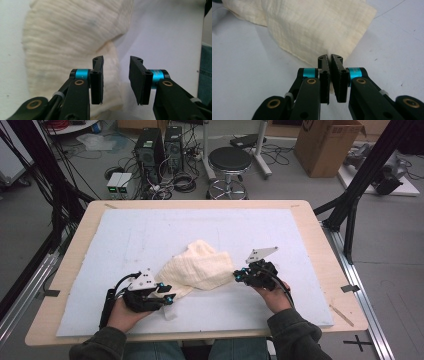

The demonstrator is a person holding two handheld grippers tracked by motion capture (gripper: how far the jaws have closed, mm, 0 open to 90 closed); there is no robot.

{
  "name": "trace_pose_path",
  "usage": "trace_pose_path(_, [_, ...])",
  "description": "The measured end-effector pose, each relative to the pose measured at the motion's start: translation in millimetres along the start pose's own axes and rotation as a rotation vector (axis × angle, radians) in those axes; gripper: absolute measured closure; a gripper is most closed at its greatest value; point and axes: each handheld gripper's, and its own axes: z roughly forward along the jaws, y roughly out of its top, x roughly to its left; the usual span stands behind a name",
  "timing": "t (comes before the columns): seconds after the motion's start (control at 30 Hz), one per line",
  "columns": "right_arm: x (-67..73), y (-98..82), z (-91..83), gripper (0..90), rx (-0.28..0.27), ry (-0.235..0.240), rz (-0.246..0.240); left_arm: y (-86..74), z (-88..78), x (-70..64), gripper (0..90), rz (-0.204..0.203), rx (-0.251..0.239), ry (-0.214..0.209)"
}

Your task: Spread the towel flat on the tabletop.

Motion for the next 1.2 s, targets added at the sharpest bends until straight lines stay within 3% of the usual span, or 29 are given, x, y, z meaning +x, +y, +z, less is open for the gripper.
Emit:
trace_pose_path(0.13, [-0.7,-0.8,1.6,85.3,0.003,0.005,-0.001,-3.2,8.7,2.5,65.2,0.002,0.065,0.035])
trace_pose_path(0.17, [-1.1,-1.4,2.1,85.3,0.002,0.005,-0.001,-4.3,10.7,4.2,67.6,0.002,0.080,0.039])
trace_pose_path(0.2, [-1.3,-2.8,2.3,85.3,0.006,0.012,0.006,-5.4,11.7,5.1,78.9,-0.004,0.098,0.043])
trace_pose_path(0.23, [-1.3,-2.8,2.3,85.3,0.006,0.012,0.006,-6.2,12.0,6.3,78.9,-0.002,0.103,0.051])
trace_pose_path(0.27, [-0.5,-3.3,1.2,85.3,0.006,0.021,-0.002,-6.5,11.1,7.6,86.3,-0.006,0.095,0.048])
trace_pose_path(0.47, [8.6,-0.3,-13.1,85.3,-0.031,0.032,-0.028,0.5,-11.7,11.6,87.2,-0.005,0.025,0.059])
trace_pose_path(0.6, [31.1,2.1,-44.4,85.3,-0.102,0.039,-0.072,12.7,-36.2,6.3,87.1,0.028,-0.033,0.051])
trace_pose_path(0.73, [47.7,-0.6,-60.1,85.3,-0.121,0.046,-0.094,14.9,-54.3,-6.1,87.0,0.064,-0.053,0.029])
trace_pose_path(0.9, [79.8,-19.4,-67.8,84.4,-0.102,0.097,-0.119,2.2,-64.1,-22.2,85.6,0.080,-0.053,-0.001])
trace_pose_path(0.93, [79.8,-19.4,-67.8,84.4,-0.102,0.097,-0.119,-1.0,-64.7,-23.9,85.6,0.080,-0.050,-0.010])
trace_pose_path(1.0, [87.6,-25.4,-64.8,76.8,-0.086,0.121,-0.126,-6.5,-65.1,-27.1,78.7,0.061,-0.058,-0.024])
trace_pose_path(1.03, [90.1,-27.1,-63.9,74.3,-0.086,0.133,-0.124,-8.2,-66.2,-27.3,72.2,0.060,-0.061,-0.032])
trace_pose_path(1.1, [91.4,-27.2,-65.1,70.8,-0.099,0.148,-0.130,-8.9,-68.4,-26.1,67.9,0.050,-0.081,-0.042])
trace_pose_path(1.2, [83.4,-20.5,-67.1,66.9,-0.125,0.151,-0.114,-3.9,-67.7,-19.3,61.7,0.034,-0.098,-0.015])
